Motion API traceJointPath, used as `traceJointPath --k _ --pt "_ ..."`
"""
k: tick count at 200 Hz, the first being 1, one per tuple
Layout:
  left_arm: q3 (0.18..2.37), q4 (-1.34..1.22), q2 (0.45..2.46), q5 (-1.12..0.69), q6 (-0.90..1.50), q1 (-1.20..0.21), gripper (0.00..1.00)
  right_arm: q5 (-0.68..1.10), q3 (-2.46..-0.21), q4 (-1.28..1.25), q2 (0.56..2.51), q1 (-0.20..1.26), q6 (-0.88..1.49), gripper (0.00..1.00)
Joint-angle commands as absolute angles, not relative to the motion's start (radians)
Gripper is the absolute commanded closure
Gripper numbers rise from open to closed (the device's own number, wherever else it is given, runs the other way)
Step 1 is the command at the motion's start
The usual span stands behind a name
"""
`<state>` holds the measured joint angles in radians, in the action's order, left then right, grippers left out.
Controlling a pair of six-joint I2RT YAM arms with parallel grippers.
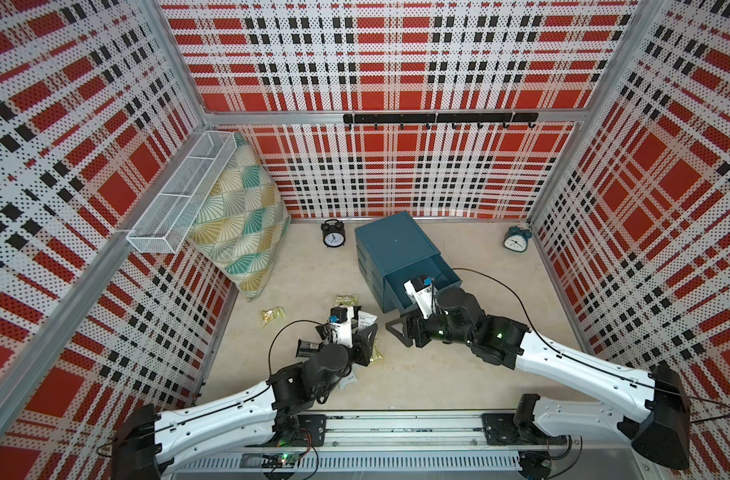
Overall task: Place the cookies into the drawer by color
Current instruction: Pick up the cookie at the center of the board.
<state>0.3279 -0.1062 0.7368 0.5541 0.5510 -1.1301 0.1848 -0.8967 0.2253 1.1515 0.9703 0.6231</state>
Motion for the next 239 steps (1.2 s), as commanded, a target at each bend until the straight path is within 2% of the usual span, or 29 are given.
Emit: traceJointPath --k 1,37,103,108,129,173,195,207,222,239 --pt "0.327 -0.195 0.759 0.616 0.486 -1.185 0.72 0.256 -0.929 0.195 1.169 0.968 0.634 0.34" --pt "0.347 -0.245 0.814 0.69 0.444 -1.282 0.73 0.25 -0.948 0.224 1.199 0.965 0.632 0.41" --pt "0.35 -0.325 0.857 0.722 0.396 -1.362 0.74 0.203 -0.954 0.272 1.211 0.963 0.632 0.42" --pt "0.351 -0.327 0.858 0.722 0.394 -1.364 0.74 0.212 -0.954 0.269 1.209 0.964 0.633 0.52" --pt "0.352 -0.331 0.856 0.727 0.388 -1.367 0.74 0.215 -0.954 0.268 1.208 0.965 0.631 0.64" --pt "0.338 -0.344 0.834 0.733 0.385 -1.373 0.74 0.227 -0.963 0.267 1.219 0.965 0.626 0.77" --pt "0.33 -0.348 0.823 0.735 0.385 -1.373 0.74 0.232 -0.966 0.264 1.225 0.964 0.622 0.89" --pt "0.326 -0.348 0.817 0.737 0.387 -1.373 0.72 0.232 -0.968 0.264 1.226 0.964 0.62 1.0" --pt "0.325 -0.348 0.81 0.739 0.387 -1.373 0.65 0.22 -0.972 0.266 1.222 0.964 0.619 1.0" --pt "0.321 -0.347 0.796 0.748 0.393 -1.373 0.49 0.187 -0.975 0.278 1.211 0.964 0.616 1.0"
